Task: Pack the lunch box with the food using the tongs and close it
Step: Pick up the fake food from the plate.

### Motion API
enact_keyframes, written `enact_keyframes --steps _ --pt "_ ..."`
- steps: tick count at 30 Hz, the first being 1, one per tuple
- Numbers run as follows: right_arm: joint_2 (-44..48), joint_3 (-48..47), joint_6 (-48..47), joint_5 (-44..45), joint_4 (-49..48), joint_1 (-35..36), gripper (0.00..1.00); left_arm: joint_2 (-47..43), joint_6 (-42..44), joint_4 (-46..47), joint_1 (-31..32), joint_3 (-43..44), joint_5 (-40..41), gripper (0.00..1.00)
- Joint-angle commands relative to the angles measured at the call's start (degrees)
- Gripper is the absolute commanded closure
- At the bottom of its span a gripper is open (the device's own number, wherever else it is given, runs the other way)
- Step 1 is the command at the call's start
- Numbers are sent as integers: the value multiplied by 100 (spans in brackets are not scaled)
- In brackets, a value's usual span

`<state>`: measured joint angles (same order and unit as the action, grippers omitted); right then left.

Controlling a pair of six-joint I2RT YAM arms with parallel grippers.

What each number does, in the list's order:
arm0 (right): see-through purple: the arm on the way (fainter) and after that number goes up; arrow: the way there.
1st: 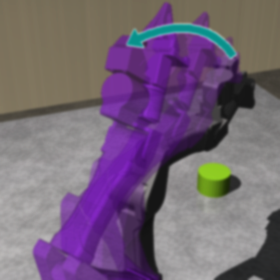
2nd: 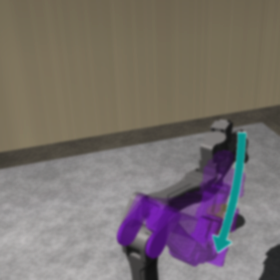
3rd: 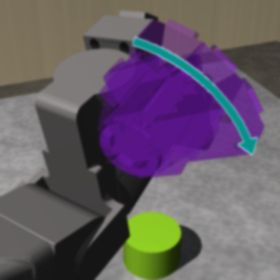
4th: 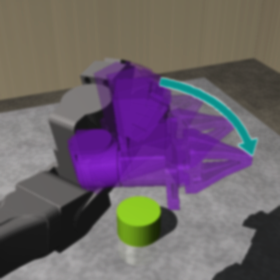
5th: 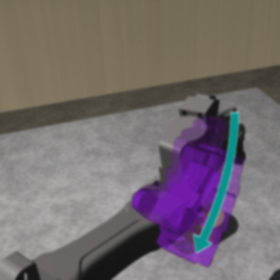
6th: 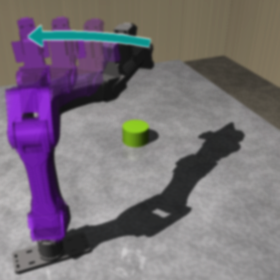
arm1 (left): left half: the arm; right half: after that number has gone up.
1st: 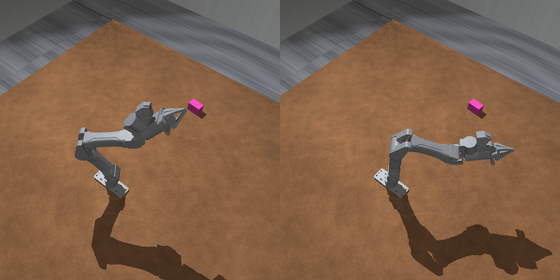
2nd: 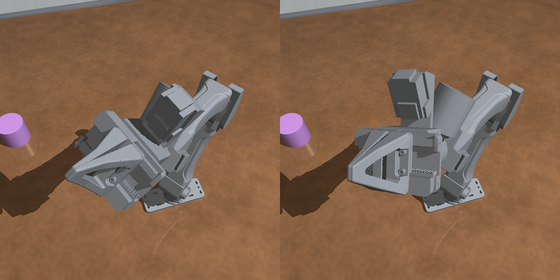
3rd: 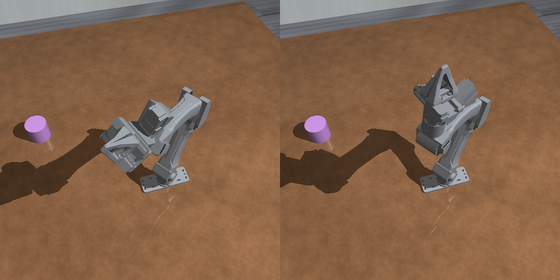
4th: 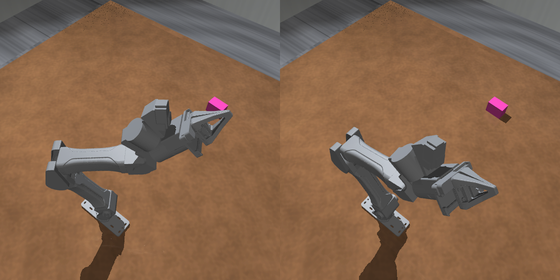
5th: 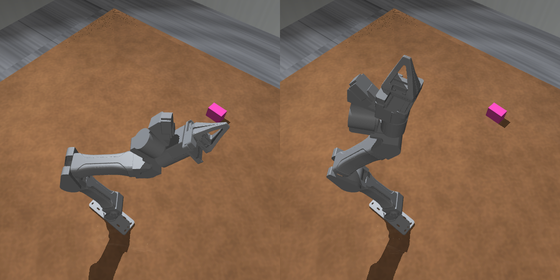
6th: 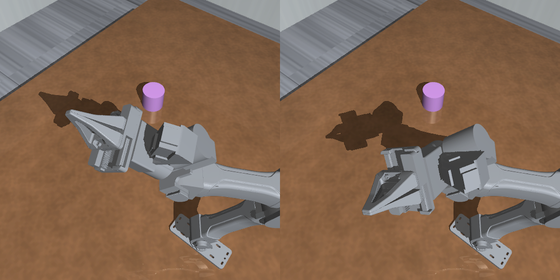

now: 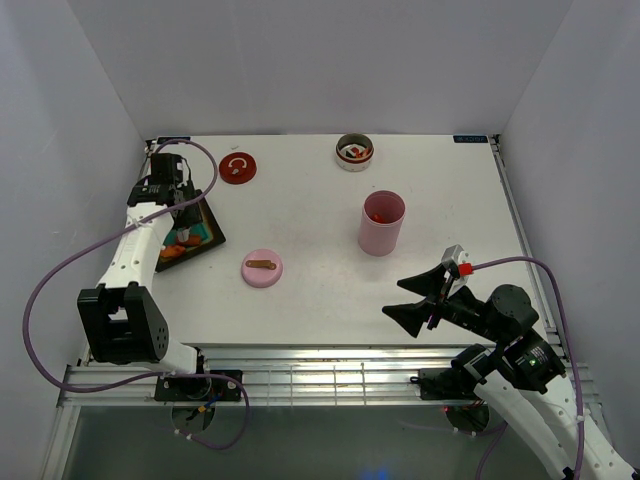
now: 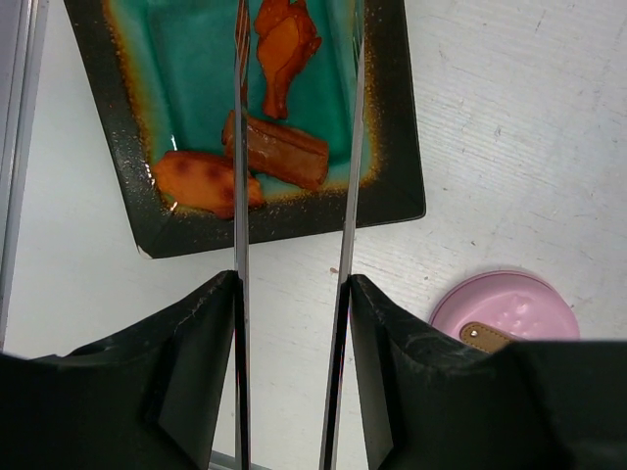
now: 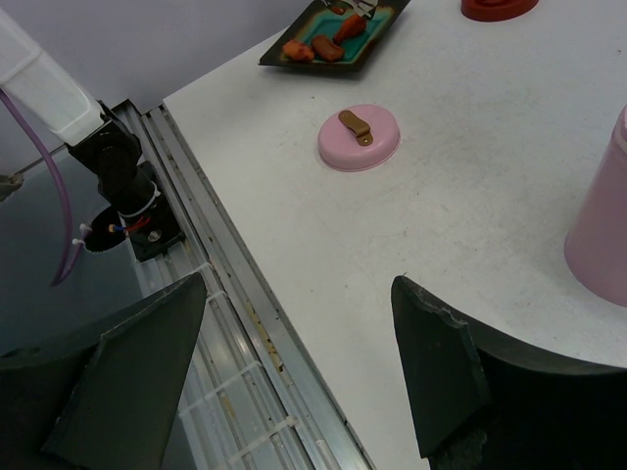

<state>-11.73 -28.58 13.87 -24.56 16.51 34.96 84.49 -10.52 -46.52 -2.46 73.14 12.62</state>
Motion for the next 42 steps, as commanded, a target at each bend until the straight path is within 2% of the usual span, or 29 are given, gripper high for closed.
enact_keyframes --steps 1,18,29,35,42 --pt "13 -87 -51 -14 -192 28 18 -336 7 12 0 42 -85 41" --pt "39 -104 -60 3 -184 37 18 50 -204 -59 -9 -178 153 42" --pt "21 -78 -51 39 -192 28 18 340 -231 -41 -97 -195 197 46" --pt "12 -60 -42 47 -210 37 18 331 -240 12 -106 -178 4 51" --pt "21 -60 -42 56 -219 28 18 217 -310 29 -106 -28 -260 68"
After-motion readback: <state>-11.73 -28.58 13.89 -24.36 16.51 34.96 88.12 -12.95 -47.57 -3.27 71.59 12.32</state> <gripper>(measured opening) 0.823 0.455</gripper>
